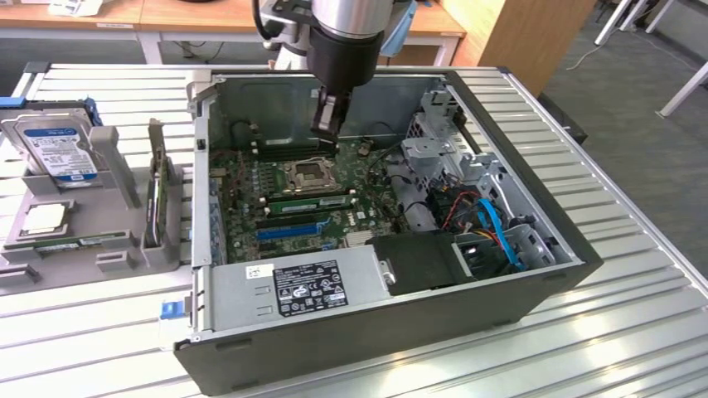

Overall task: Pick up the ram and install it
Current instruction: 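Press down the ram until it locks into place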

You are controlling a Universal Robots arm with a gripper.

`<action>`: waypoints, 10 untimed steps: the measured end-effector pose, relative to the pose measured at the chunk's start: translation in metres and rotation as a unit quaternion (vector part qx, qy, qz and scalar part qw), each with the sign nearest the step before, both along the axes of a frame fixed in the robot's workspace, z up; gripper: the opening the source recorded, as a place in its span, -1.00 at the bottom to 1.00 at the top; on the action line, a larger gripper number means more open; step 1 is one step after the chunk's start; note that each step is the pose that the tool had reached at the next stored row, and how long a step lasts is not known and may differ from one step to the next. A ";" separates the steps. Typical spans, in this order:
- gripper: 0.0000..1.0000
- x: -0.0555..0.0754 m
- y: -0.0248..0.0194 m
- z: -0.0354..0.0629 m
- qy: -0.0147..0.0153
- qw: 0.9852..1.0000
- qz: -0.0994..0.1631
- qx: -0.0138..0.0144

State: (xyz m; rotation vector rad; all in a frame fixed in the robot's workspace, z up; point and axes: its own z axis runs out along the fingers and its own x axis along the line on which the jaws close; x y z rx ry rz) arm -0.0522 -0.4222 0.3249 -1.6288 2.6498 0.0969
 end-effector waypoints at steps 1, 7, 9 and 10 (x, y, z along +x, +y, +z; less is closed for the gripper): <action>-0.80 0.000 0.0000 0.0000 0.000 1.000 -0.006 0.000; -0.80 0.000 0.0000 -0.0001 0.000 0.999 -0.046 0.000; -0.80 0.000 0.0000 -0.0001 0.000 0.998 -0.061 0.000; -0.80 0.000 0.0000 -0.0001 0.000 0.998 -0.068 0.000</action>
